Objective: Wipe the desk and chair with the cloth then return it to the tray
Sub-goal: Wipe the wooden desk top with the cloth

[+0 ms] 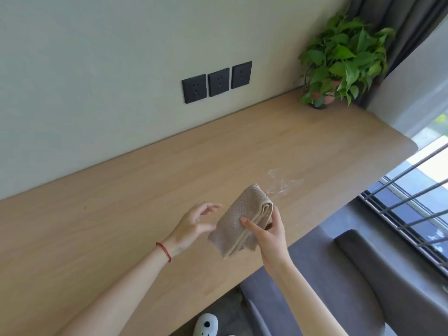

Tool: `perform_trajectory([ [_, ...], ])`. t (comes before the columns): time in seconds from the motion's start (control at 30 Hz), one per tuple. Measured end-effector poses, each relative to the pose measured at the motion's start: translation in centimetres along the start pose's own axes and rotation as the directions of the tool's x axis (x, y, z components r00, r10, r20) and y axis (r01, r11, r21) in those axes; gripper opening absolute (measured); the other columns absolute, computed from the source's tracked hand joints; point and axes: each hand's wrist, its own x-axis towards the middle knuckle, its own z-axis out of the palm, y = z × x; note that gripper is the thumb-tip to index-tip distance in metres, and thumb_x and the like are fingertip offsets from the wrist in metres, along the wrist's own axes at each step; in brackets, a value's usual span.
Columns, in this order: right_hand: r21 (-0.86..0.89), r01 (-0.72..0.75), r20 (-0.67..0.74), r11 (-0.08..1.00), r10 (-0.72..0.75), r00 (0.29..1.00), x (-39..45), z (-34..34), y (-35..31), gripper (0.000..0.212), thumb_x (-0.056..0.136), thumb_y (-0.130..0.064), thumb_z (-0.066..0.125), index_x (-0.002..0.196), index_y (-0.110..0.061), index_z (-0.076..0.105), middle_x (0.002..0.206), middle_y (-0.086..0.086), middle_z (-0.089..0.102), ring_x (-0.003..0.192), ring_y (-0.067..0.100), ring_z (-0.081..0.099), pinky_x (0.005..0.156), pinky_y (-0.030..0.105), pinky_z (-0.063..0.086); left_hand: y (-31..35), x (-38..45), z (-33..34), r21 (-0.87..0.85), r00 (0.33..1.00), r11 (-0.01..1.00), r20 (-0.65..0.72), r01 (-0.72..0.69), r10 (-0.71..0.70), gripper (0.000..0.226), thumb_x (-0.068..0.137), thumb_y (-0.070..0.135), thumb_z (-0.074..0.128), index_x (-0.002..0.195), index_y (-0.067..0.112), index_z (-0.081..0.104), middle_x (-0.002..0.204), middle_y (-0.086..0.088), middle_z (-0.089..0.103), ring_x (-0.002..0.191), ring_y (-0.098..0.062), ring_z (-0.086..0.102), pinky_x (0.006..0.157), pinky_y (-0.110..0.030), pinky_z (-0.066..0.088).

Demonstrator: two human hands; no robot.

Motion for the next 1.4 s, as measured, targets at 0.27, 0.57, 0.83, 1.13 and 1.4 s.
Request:
perform_trajectory([
  [0.27,-0.783,0.414,0.120,0.465,-0.539,0.833,3.0,-5.5,5.8,0.050,0.072,0.011,0.065,0.104,-0.027,0.054,0.101,-0.006,0.057,0.088,0.011,0.049,0.070,0.004,0.038,-9.4,7.6,7.7,0.828,0.971,0.544,-0.221,0.139,0.088,0.057,0.095,0.049,0.025,0.146,0.040,0.004,0.159,-0.009,-0.002,0.144,-0.036,-0.007,0.113,-0.060,-0.004],
  [0.57,-0.784,0.618,0.607,-0.054,-0.277,0.745,2.3,-6.2,9.6,0.049,0.071,-0.030,0.079,0.117,-0.017,0.066,0.129,0.005,0.063,0.117,0.027,0.061,0.089,0.039,0.056,-11.0,8.5,8.6,0.921,0.954,0.339,-0.257,0.193,0.154,0.062,0.088,0.052,0.011,0.148,0.035,0.003,0.158,-0.017,0.006,0.143,-0.042,0.003,0.110,-0.069,0.003],
  [0.83,-0.732,0.631,0.677,-0.258,-0.165,0.718,2.8,-6.7,7.8,0.059,0.067,-0.038,0.076,0.123,-0.025,0.063,0.135,0.006,0.059,0.122,0.025,0.058,0.096,0.040,0.052,-10.6,8.7,8.4,0.908,0.954,0.381,-0.252,0.176,0.161,0.059,0.089,0.049,0.017,0.145,0.032,0.025,0.153,-0.018,0.026,0.140,-0.042,0.022,0.106,-0.070,0.019],
  [1.13,-0.789,0.605,0.607,-0.110,-0.295,0.738,3.2,-5.8,6.8,0.028,0.066,-0.027,0.082,0.091,-0.019,0.072,0.090,-0.002,0.068,0.083,0.020,0.066,0.074,0.030,0.055,-10.3,8.4,8.5,0.899,0.949,0.403,-0.263,0.174,0.176,0.059,0.089,0.050,0.017,0.146,0.033,0.023,0.154,-0.017,0.024,0.141,-0.041,0.020,0.108,-0.069,0.016],
  [1.4,-0.817,0.473,0.325,0.330,-0.414,0.850,3.3,-4.1,3.8,0.015,0.086,-0.006,0.063,0.096,-0.015,0.070,0.088,-0.002,0.068,0.064,0.013,0.063,0.050,0.031,0.054,-10.9,8.2,8.3,0.928,0.958,0.335,-0.230,0.163,0.169,0.100,0.074,0.067,0.052,0.146,0.034,-0.009,0.158,-0.017,-0.001,0.144,-0.041,-0.001,0.110,-0.068,0.001],
])
